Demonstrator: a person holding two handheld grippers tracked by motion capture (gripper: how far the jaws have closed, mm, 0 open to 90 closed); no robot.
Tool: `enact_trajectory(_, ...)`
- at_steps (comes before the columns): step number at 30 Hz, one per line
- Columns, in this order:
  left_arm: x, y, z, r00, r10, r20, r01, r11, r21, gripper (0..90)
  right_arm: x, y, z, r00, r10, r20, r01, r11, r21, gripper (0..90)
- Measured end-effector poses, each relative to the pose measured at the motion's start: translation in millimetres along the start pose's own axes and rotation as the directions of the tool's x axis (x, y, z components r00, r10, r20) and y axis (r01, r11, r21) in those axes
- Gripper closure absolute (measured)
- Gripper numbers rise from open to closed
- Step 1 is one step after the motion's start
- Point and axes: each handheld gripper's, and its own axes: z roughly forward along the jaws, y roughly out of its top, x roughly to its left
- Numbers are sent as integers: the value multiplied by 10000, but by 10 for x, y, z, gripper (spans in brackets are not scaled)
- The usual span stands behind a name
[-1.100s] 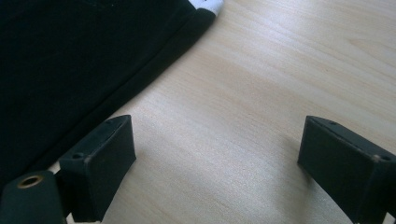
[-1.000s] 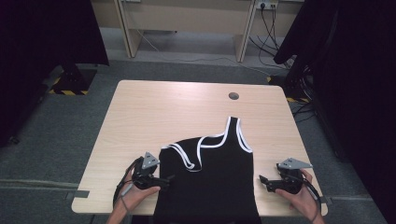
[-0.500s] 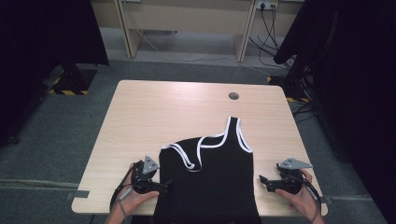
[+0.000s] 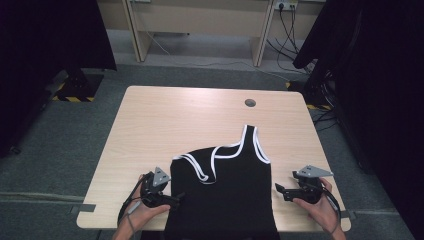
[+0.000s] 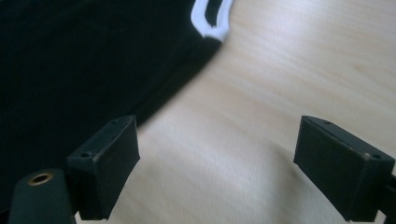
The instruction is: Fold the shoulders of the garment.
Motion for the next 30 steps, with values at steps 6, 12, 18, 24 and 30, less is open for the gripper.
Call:
enact_trajectory(6,0,0,0,10000,0,-2,0,10000,-1,0,-23,254,107,9996,53,-285,-63,9994,-332,165)
enact_trajectory(12,0,-1,2,10000,-13,-13,13,10000,-22,0,-2,446,264,9994,-24,-354,13,9995,-308,174)
enact_trajectory(18,0,-1,2,10000,-12,-15,12,10000,-21,0,-3,578,391,9993,41,-371,-52,9995,-303,180)
enact_trajectory(24,0,-1,1,10000,-19,-21,19,10000,-20,0,-22,702,487,9993,78,-375,-91,9994,-344,184)
enact_trajectory(30,2,0,-1,10000,-19,-22,19,10000,4,0,-13,806,586,9990,101,-439,-116,9993,-352,189)
